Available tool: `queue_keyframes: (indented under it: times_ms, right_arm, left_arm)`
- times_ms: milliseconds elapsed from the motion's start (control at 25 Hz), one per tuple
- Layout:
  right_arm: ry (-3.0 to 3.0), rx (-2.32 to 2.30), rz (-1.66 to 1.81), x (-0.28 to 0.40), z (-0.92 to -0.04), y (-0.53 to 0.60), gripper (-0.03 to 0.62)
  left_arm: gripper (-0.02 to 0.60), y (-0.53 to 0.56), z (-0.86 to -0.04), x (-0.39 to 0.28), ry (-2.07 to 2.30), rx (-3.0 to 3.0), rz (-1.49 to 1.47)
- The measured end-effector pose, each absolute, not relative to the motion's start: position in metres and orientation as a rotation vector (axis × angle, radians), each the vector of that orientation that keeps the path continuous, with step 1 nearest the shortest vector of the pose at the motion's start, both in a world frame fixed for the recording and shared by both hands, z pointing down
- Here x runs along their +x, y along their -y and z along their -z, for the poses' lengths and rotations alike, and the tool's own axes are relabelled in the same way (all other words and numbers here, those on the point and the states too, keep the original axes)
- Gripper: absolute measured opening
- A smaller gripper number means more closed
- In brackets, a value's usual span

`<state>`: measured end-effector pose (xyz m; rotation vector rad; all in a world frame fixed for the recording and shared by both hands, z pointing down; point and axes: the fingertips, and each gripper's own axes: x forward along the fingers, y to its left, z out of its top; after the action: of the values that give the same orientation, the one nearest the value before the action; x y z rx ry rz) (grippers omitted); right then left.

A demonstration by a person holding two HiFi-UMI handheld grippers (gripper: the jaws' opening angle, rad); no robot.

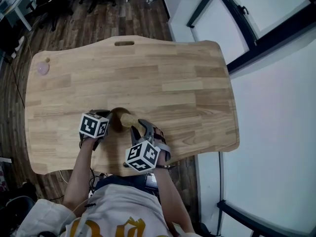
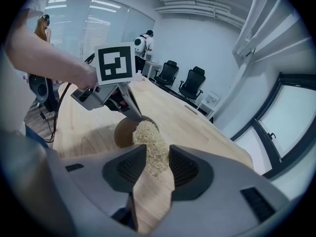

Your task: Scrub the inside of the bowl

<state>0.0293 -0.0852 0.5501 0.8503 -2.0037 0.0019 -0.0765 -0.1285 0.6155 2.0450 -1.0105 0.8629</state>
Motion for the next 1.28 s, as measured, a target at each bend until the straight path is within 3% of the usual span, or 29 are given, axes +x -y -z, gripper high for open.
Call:
queue_keyframes:
  times_ms: [680, 1280]
  right_arm:
    - [1.952, 0.809, 0.261, -0.005, -0.525, 0.099, 0.130]
    - [1.773, 0.634, 0.484, -0.012, -0.553, 0.094, 0.120]
  left_arm:
    - [0.017, 0.137, -0.583, -0.078, 1.139, 2.137, -0.976]
    - [0.022, 0.129, -0.566, -0.053, 1.067, 2.210, -0.917]
